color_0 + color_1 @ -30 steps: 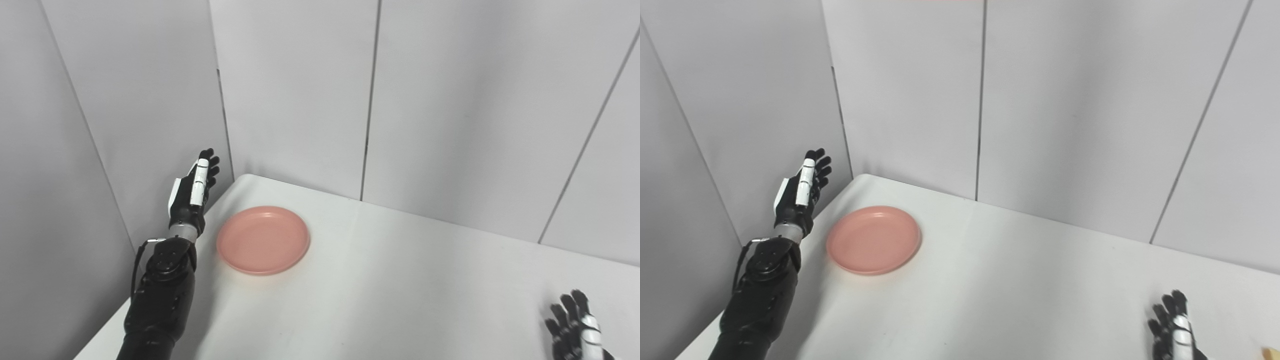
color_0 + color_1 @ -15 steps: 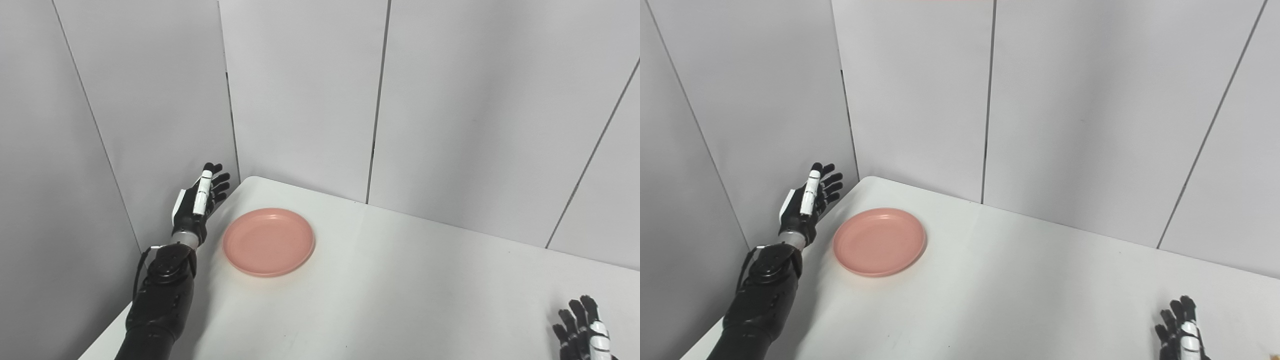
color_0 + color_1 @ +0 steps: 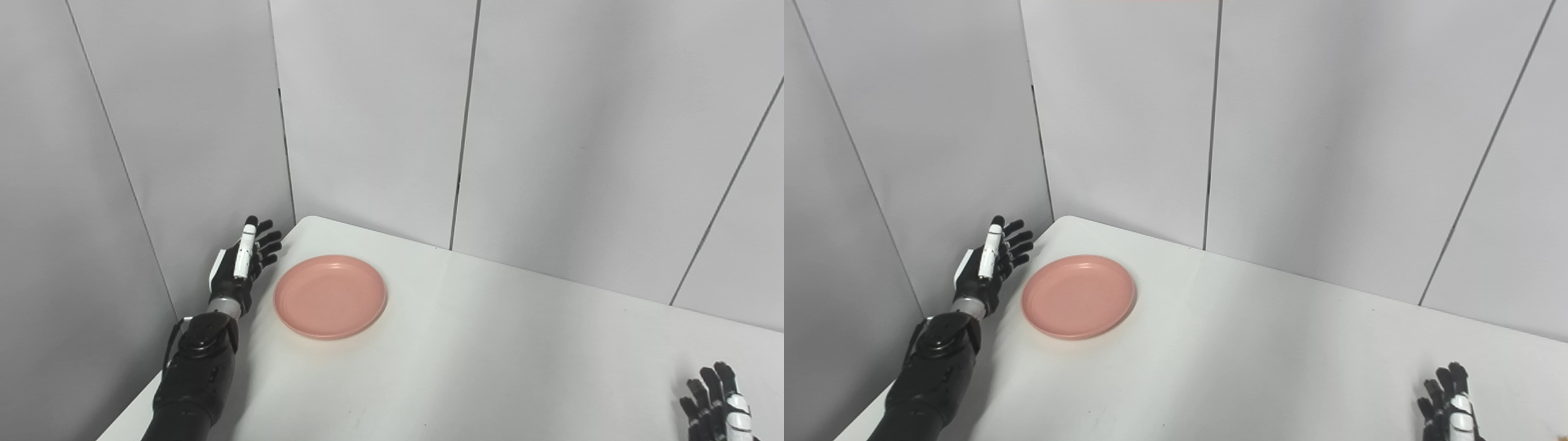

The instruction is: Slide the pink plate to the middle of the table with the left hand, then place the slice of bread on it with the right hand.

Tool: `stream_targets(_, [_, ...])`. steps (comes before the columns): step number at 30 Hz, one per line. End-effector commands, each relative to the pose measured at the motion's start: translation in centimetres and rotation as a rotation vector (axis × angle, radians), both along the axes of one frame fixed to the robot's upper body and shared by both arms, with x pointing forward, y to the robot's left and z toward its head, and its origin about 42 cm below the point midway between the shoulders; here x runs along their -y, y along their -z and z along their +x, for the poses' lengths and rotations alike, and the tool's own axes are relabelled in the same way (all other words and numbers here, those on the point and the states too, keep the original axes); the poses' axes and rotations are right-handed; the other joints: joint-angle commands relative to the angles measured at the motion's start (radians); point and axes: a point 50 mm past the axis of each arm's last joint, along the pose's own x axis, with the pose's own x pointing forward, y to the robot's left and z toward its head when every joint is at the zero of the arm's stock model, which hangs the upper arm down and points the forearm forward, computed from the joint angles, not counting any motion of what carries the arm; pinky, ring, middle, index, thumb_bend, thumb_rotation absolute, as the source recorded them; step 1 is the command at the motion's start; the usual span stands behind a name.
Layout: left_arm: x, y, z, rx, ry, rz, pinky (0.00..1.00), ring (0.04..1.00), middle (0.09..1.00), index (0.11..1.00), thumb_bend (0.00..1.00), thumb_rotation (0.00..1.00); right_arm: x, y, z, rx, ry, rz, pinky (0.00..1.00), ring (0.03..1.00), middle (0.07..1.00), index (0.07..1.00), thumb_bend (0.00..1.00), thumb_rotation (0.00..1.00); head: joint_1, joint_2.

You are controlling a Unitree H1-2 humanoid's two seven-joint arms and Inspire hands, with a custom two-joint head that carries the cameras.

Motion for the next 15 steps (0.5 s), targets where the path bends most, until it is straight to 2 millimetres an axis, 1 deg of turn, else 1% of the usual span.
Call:
stream_targets(1, [0.0,-3.1,1.7,0.11,0.018,0.021,0.86,0.831,0.815,0.819,0.62,1.0,0.0,-2.0,0.5,0.089,-0.004,-0.004,1.0,1.0,1.0,1.0,0.54,0.92,-0.001,0.0])
stream_targets(5, [0.8,-2.2,1.9,0.117,0.027,0.001,0.85,0.829,0.819,0.825,0.62,1.0,0.0,-2.1,0.4,0.088,-0.008,0.0,1.0,1.0,1.0,1.0,0.55,0.91,-0.003,0.003])
stream_targets(9, [1.6,-1.4,2.0,0.114,0.039,-0.015,0.84,0.822,0.816,0.833,0.63,1.0,0.0,-2.2,0.3,0.094,-0.016,-0.002,1.0,1.0,1.0,1.0,0.53,0.93,-0.004,0.005])
stream_targets(15, [2.5,-1.0,2.2,0.122,0.07,-0.024,0.8,0.803,0.796,0.824,0.64,1.0,0.1,-2.2,0.3,0.095,-0.011,0.001,1.0,1.0,1.0,1.0,0.52,0.94,-0.004,0.006])
